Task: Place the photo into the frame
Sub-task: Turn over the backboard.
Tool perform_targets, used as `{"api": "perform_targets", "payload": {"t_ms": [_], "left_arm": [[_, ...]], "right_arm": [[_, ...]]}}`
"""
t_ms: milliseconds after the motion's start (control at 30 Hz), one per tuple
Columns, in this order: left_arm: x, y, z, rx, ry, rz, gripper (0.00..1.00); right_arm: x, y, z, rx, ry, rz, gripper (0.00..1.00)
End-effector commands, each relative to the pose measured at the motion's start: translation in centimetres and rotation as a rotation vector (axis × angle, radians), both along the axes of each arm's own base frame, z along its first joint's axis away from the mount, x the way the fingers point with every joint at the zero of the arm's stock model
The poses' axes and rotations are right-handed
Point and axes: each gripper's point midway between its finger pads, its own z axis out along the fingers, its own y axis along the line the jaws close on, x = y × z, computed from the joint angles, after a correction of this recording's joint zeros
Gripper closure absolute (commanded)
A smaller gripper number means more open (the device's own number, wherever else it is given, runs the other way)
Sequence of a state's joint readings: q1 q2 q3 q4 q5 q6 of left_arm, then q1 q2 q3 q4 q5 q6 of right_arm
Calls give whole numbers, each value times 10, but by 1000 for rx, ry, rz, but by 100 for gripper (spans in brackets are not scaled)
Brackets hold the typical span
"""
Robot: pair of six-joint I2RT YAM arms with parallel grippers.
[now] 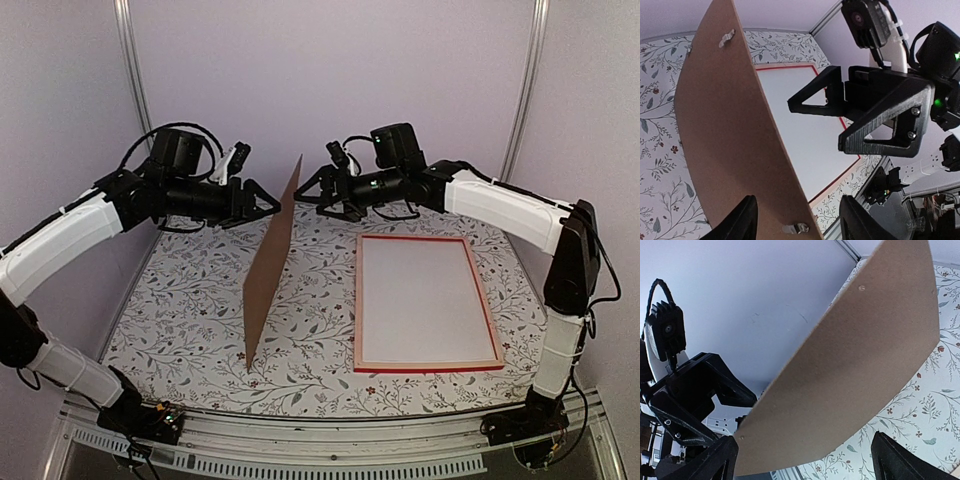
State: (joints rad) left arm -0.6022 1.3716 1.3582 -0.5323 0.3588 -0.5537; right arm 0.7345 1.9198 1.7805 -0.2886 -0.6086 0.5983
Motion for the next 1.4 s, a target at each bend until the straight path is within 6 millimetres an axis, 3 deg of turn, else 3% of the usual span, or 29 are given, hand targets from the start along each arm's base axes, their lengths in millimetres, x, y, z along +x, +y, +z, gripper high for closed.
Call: {"api": "perform_targets", "payload": {"t_ms": [0, 167, 433, 600, 767, 900, 1133, 1367], "left_arm": [[-9, -19, 7, -43, -31, -70, 41], [-14, -19, 10, -51, -47, -79, 41], [-13, -6, 13, -19, -83, -29, 41], [-12, 1, 9, 10, -91, -6, 41], [-11, 13, 1, 49, -106, 38, 41], [-5, 28, -27, 102, -80, 105, 41], [12, 71, -105, 125, 41, 264, 41], [20, 133, -189, 173, 173, 476, 39]], "right_arm": [[-4, 5, 9, 54, 45, 28, 3], [-3, 3, 1, 39, 66, 5, 3], [4, -12, -53, -78, 108, -84, 13], [15, -20, -84, -130, 126, -120, 30], [23, -16, -121, -135, 153, -108, 47], [27, -12, -143, -135, 183, -96, 58], [32, -13, -168, -126, 217, -96, 77], [33, -11, -184, -114, 249, -89, 81]]}}
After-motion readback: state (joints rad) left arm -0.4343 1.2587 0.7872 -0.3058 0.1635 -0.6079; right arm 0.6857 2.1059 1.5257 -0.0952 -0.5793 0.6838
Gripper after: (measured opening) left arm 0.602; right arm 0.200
